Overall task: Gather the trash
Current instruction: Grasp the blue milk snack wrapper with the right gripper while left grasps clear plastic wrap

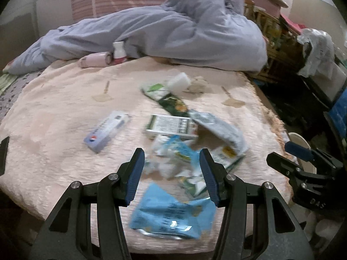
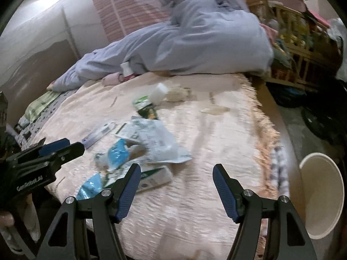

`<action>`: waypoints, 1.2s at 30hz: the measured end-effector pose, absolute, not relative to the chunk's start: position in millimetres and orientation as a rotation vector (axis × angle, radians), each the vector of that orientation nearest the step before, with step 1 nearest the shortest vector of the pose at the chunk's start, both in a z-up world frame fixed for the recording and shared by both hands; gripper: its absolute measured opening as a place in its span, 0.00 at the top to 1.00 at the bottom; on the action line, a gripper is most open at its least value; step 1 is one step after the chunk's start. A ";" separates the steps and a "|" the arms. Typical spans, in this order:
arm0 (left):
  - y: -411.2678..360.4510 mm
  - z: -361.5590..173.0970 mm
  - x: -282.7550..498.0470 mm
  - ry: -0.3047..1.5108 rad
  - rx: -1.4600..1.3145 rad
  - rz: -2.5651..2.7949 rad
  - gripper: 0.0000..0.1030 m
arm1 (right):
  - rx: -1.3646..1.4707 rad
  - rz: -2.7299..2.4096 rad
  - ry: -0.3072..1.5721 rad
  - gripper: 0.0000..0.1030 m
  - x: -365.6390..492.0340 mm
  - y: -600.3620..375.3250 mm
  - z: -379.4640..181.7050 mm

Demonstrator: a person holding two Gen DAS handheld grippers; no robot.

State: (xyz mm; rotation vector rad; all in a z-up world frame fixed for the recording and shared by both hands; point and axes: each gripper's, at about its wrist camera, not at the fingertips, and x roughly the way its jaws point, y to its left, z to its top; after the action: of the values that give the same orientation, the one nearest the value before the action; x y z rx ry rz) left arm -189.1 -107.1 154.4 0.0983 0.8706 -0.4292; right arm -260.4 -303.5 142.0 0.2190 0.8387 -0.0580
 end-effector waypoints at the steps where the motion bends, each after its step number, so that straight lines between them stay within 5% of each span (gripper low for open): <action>1: -102.3 153.4 -187.8 0.872 0.097 -0.424 0.50 | 0.211 -0.048 0.841 0.36 -257.0 -298.6 141.9; 11: -45.3 128.0 -161.8 0.944 0.088 -0.372 0.50 | 0.121 0.128 0.878 0.36 -220.8 -242.8 136.2; 14: -35.6 119.1 -158.0 0.969 0.090 -0.370 0.50 | 0.085 0.184 0.903 0.46 -200.6 -225.6 130.6; 23: -33.5 95.0 -143.2 1.044 0.034 -0.472 0.50 | -0.003 0.261 1.052 0.48 -137.9 -192.9 94.3; 27: -45.3 84.8 -135.6 1.069 0.030 -0.537 0.50 | -0.024 0.231 1.128 0.68 -122.0 -192.8 72.5; 36: -79.8 56.1 -116.7 1.105 0.063 -0.620 0.51 | 0.134 0.240 0.992 0.74 -141.9 -223.3 103.1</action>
State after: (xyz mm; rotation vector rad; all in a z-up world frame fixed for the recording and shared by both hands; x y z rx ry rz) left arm -116.7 -79.8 56.1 0.0627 1.1046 -0.6196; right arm -141.9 -223.3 103.1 0.1335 0.9918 0.2397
